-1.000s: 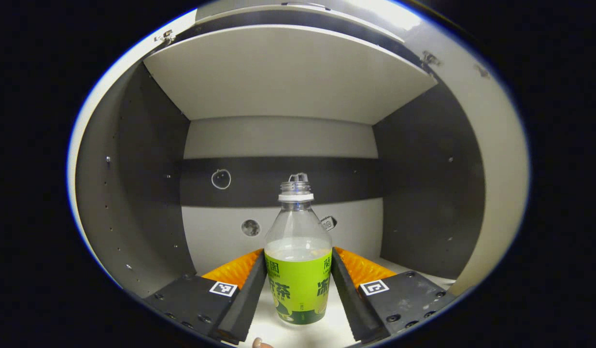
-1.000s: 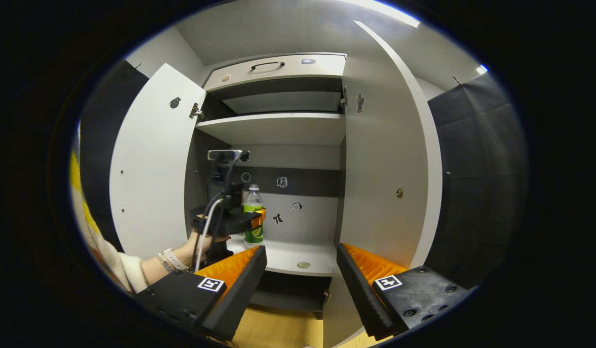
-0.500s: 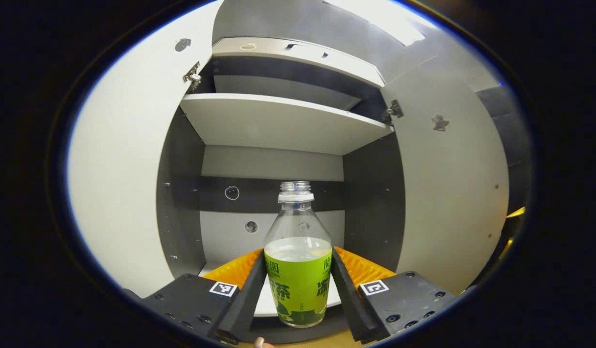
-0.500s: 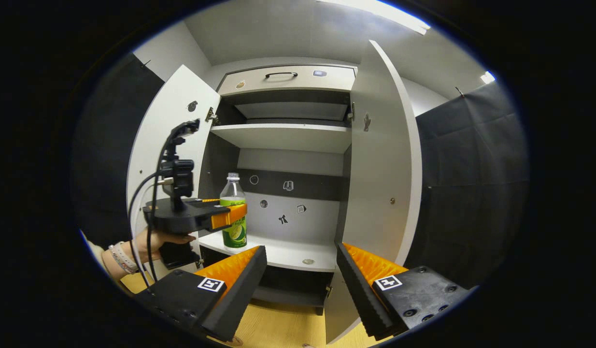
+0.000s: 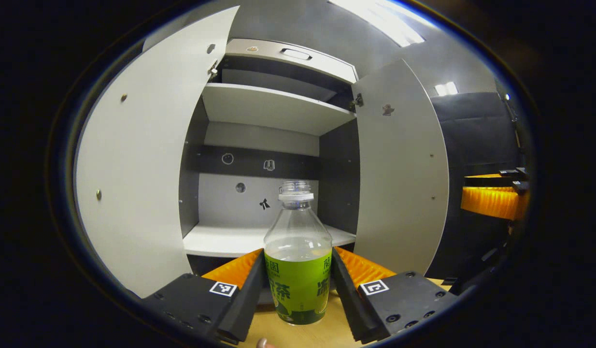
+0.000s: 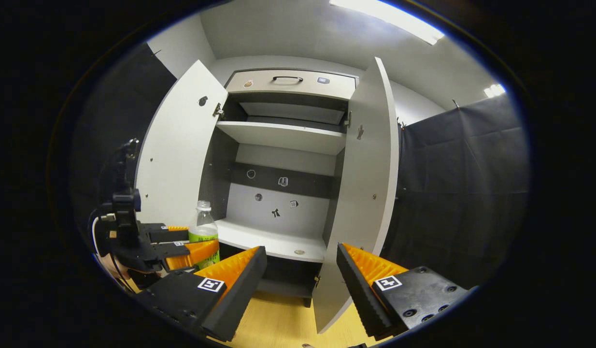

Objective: Grasp the bottle in the cabinet with the left hand and place it on the coaster, then close the right door with the right hand and the left door with the left hand.

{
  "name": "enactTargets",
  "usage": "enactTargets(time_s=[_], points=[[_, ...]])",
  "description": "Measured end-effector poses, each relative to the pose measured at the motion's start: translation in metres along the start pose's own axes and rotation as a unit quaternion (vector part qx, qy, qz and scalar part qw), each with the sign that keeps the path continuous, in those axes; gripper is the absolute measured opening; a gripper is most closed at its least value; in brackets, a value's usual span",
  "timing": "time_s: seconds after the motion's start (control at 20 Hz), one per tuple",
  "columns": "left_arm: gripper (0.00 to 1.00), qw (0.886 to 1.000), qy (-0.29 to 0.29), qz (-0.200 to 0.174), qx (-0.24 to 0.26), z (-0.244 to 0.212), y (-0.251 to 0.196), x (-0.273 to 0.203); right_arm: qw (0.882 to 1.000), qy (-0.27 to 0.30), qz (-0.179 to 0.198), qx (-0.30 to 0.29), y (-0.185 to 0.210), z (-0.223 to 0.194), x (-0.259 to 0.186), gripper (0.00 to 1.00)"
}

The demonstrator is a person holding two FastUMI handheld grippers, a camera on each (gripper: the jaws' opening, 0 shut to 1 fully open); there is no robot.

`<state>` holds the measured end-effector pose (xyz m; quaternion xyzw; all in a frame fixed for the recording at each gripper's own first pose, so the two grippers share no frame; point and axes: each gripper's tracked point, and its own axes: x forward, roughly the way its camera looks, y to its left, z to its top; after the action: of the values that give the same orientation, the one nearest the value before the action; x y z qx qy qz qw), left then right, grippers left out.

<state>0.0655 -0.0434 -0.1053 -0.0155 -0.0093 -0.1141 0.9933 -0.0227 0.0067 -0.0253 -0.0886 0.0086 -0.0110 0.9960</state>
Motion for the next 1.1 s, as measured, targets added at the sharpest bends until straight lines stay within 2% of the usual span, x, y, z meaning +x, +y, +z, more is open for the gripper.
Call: enactTargets(time_s=[0.15, 0.35, 0.55, 0.75, 1.1], points=[[0.77, 1.000, -0.015, -0.005, -0.013, -0.027, -0.012, -0.022, 1.000, 0.010, 0.007, 0.015, -0.007, -0.015, 0.006, 0.97], [0.77, 1.000, -0.021, 0.004, 0.017, -0.066, -0.027, -0.043, 0.999, 0.035, 0.017, 0.037, -0.013, -0.043, 0.011, 0.97], [0.77, 1.000, -0.010, -0.002, 0.017, -0.119, -0.042, -0.046, 0.997, 0.053, 0.032, 0.040, -0.008, -0.069, 0.008, 0.97], [0.78, 1.000, 0.010, 0.012, 0.012, -0.170, -0.042, -0.049, 0.995, 0.076, 0.058, 0.028, 0.006, -0.098, 0.001, 0.97], [0.78, 0.999, 0.022, 0.040, 0.014, -0.226, -0.027, -0.053, 0.991, 0.093, 0.092, 0.019, 0.025, -0.134, -0.005, 0.95]])
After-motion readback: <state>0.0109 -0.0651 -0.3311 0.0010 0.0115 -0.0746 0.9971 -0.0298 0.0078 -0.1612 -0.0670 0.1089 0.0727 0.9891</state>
